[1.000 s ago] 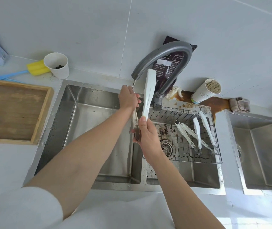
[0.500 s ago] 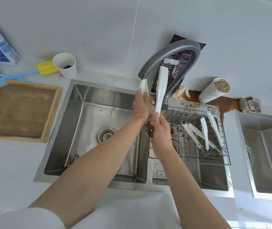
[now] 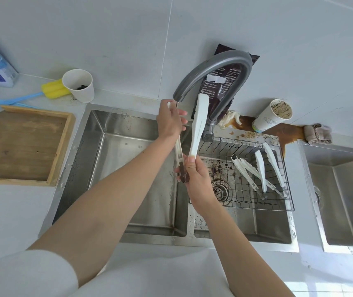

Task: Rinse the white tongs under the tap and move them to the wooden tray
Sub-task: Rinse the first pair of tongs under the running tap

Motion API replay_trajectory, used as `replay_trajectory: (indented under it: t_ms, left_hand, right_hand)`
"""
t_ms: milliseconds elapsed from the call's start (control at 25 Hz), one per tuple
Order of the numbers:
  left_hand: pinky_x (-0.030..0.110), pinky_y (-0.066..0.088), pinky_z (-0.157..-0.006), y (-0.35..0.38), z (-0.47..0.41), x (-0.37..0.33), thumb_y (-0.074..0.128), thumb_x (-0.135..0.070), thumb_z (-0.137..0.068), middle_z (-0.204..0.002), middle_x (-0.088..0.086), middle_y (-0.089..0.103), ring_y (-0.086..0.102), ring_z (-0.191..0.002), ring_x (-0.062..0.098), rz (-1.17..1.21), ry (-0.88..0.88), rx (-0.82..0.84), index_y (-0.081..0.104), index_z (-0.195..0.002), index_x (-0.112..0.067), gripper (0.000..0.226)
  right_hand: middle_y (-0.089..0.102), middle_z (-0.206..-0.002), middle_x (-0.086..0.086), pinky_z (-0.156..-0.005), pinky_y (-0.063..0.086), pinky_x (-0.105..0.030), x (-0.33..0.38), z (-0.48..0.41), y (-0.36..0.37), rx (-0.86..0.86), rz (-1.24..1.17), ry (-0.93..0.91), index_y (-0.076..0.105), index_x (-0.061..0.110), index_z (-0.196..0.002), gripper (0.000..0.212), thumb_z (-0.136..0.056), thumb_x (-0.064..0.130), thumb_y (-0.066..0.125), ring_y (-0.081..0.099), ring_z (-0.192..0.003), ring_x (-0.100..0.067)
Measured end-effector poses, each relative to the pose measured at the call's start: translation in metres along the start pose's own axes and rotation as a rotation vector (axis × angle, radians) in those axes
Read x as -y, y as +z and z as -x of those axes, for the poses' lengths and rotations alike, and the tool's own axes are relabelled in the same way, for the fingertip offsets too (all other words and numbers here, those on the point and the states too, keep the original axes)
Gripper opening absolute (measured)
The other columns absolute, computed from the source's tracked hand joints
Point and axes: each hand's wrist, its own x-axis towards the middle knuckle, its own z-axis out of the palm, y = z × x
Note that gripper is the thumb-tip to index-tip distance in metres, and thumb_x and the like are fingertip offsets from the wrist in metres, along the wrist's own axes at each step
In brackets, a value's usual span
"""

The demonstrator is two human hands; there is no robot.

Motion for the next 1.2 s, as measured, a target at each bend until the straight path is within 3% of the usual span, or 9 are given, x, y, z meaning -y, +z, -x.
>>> replay_trajectory:
  t_ms: [120,360,440,640,800,920,1080,1200]
  left_hand:
    - [0.017,0.046,-0.041,0.0,0.002,0.0,0.039,-0.021,-0.105,-0.077,0.0,0.066,0.056,-0.043,0.002,0.024,0.034,0.017,0.05,-0.113,-0.012,0.017]
    - [0.01,0.041,-0.042,0.009,0.018,0.002,0.036,-0.027,-0.105,-0.073,-0.005,0.061,0.053,-0.041,-0.004,-0.008,0.158,0.019,0.048,-0.103,-0.015,0.017]
    - [0.012,0.04,-0.04,0.006,0.017,0.003,0.036,-0.023,-0.105,-0.073,-0.004,0.061,0.052,-0.04,-0.003,0.001,0.136,0.018,0.047,-0.103,-0.014,0.014]
    - [0.021,0.041,-0.042,0.007,0.032,0.021,0.033,-0.03,-0.105,-0.064,-0.006,0.057,0.048,-0.039,0.002,-0.08,0.056,0.061,0.04,-0.092,-0.018,0.02]
    - [0.022,0.041,-0.044,0.001,0.032,0.033,0.033,-0.031,-0.105,-0.067,-0.006,0.059,0.048,-0.041,0.004,-0.045,-0.041,0.046,0.042,-0.091,-0.021,0.019]
    - [0.017,0.041,-0.041,-0.006,0.016,0.019,0.034,-0.027,-0.105,-0.078,-0.003,0.062,0.048,-0.039,0.002,-0.013,-0.035,-0.01,0.044,-0.099,-0.018,0.015]
    - [0.016,0.038,-0.038,-0.008,0.003,0.002,0.036,-0.026,-0.105,-0.078,-0.001,0.06,0.046,-0.038,0.002,-0.043,0.062,0.031,0.046,-0.107,-0.015,0.015]
    - [0.018,0.04,-0.041,-0.003,0.006,0.002,0.036,-0.022,-0.106,-0.075,-0.001,0.059,0.05,-0.044,0.007,-0.026,0.076,0.016,0.047,-0.107,-0.011,0.016]
  right_hand:
    - [0.06,-0.102,-0.005,-0.073,0.049,-0.029,-0.001,0.001,0.0,-0.021,-0.036,0.006,0.06,0.012,-0.112,0.029,-0.106,0.031,0.038,0.062,-0.084,-0.016]
    - [0.063,-0.099,0.002,-0.073,0.047,-0.028,0.003,-0.001,0.001,-0.064,-0.034,-0.02,0.059,0.006,-0.107,0.031,-0.107,0.03,0.038,0.061,-0.081,-0.012]
    - [0.065,-0.1,0.005,-0.072,0.047,-0.028,0.004,-0.001,0.002,-0.061,-0.019,-0.034,0.059,0.012,-0.098,0.029,-0.107,0.031,0.038,0.062,-0.078,-0.011]
    - [0.059,-0.069,0.011,-0.064,0.042,-0.026,0.012,-0.01,0.006,-0.044,-0.08,-0.096,0.054,0.014,-0.087,0.031,-0.108,0.027,0.035,0.051,-0.062,-0.005]
    - [0.063,-0.083,0.002,-0.069,0.045,-0.03,0.002,-0.007,0.003,0.005,-0.007,-0.031,0.058,0.012,-0.098,0.031,-0.108,0.029,0.034,0.057,-0.073,-0.01]
    - [0.063,-0.099,-0.008,-0.07,0.052,-0.025,-0.002,-0.006,0.003,0.03,0.081,0.013,0.059,0.009,-0.11,0.033,-0.107,0.032,0.035,0.063,-0.078,-0.008]
    - [0.062,-0.102,-0.004,-0.077,0.057,-0.031,-0.002,-0.005,0.005,0.028,-0.033,0.072,0.059,0.018,-0.104,0.027,-0.106,0.033,0.037,0.067,-0.09,-0.015]
    - [0.063,-0.102,-0.002,-0.073,0.056,-0.032,0.003,-0.007,0.006,-0.02,-0.095,0.081,0.061,0.017,-0.101,0.028,-0.105,0.034,0.04,0.065,-0.09,-0.016]
